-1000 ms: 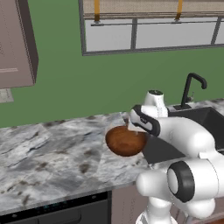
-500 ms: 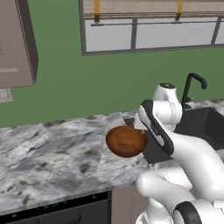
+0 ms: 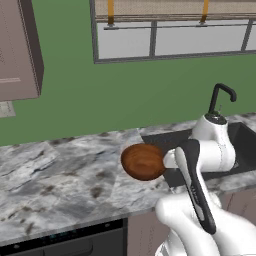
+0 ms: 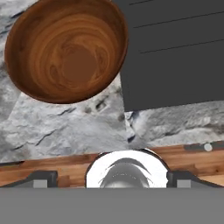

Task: Pick the cup and bowl from the counter and place them on the counter next to the sink.

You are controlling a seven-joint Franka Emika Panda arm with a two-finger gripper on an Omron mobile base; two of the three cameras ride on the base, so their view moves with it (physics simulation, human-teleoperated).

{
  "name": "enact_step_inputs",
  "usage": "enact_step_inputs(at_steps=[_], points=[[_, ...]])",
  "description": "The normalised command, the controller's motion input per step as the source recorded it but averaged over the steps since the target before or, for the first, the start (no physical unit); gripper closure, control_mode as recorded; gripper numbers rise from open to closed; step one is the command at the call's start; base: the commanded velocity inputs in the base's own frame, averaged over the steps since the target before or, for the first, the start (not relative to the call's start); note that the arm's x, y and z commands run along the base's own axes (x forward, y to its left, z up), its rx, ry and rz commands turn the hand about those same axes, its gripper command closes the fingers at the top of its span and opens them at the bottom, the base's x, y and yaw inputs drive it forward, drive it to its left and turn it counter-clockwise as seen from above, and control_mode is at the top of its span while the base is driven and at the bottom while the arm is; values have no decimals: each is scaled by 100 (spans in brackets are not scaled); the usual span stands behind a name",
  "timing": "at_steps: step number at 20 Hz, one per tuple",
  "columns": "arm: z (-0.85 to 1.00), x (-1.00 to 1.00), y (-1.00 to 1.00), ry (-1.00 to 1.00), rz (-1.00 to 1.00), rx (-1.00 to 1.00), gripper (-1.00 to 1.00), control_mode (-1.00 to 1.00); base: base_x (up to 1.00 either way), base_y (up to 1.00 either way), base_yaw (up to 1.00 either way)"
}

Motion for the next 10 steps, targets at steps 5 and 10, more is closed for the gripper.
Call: enact_step_inputs(at_steps=[5, 10], points=[[17, -63, 0, -1, 18, 0, -100, -100, 0, 0, 0], [7, -33, 4, 0, 13, 0, -100, -100, 0, 0, 0]])
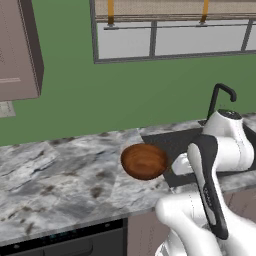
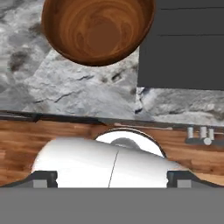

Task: Pick the cup and bowl from the counter and place them on the counter next to the sink.

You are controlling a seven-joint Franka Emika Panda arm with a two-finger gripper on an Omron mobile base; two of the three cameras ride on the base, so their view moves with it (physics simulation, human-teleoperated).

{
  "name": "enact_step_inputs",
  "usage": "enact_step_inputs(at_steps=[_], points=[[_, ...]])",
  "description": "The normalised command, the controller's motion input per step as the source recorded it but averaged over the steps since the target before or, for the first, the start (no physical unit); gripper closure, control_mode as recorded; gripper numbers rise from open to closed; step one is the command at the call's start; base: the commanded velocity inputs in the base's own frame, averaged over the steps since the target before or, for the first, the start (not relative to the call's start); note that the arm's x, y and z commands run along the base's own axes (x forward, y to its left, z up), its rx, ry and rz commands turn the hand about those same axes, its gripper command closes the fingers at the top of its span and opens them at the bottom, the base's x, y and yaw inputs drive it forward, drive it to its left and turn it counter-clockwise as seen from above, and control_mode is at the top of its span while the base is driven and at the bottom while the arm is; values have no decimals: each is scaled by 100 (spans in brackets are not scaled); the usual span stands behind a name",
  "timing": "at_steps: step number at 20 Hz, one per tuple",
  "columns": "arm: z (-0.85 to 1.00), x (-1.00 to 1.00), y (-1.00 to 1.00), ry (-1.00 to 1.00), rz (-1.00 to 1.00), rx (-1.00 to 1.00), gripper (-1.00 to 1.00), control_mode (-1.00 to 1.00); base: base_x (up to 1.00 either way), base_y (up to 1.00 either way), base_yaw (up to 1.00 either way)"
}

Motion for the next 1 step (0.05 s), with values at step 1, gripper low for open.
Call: enact_step_inputs(at_steps=[1], points=[[0, -19, 4, 0, 7, 0, -100, -100, 0, 0, 0]])
